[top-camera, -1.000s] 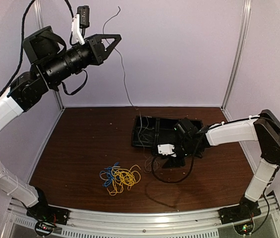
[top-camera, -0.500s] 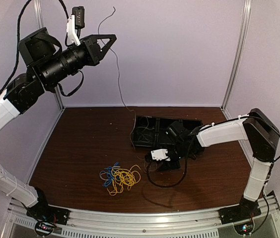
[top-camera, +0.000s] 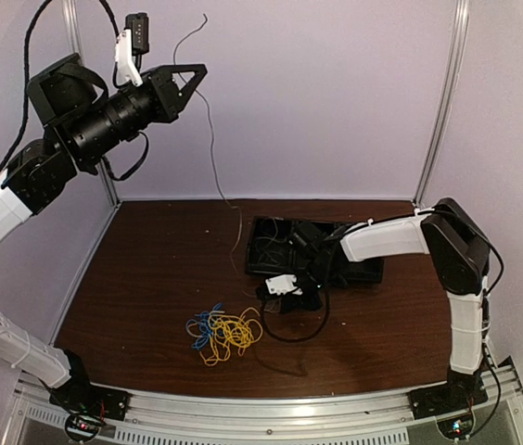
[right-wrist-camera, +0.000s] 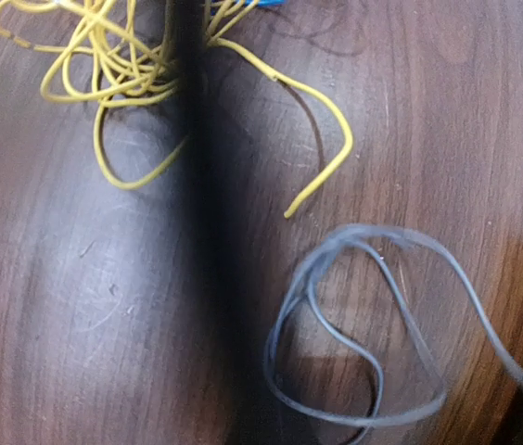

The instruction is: Untangle the cables

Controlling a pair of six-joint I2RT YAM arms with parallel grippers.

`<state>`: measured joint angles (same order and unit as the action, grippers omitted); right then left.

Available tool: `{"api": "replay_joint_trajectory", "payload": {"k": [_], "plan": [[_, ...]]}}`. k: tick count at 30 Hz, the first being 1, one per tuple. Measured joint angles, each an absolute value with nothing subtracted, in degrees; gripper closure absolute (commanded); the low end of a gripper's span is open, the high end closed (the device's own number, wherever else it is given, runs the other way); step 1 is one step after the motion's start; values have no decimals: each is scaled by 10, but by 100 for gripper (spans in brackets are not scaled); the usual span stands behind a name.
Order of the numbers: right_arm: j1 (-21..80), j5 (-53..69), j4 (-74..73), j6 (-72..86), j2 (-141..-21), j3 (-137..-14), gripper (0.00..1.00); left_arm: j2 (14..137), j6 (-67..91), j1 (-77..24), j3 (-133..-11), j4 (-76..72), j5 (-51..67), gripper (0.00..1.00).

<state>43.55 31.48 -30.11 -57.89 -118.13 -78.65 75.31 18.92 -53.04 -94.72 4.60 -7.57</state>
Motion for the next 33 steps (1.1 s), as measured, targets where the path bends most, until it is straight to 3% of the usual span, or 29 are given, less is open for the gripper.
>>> {"api": "replay_joint_trajectory", "payload": {"k": [6,13,23,33], "plan": [[436,311,-322,-585,-1177,-783,100,745,174,-521,-951,55,-90,100],[379,286,-383,-600,-1068,-657,100,748,103,-521,-1070,141,-169,100],[159,315,-492,-640,-910,-569,100,688,-8,-518,-1140,166,-328,100],[-43,444,-620,-712,-973,-651,100,652,-52,-518,-1139,168,-396,100]]}}
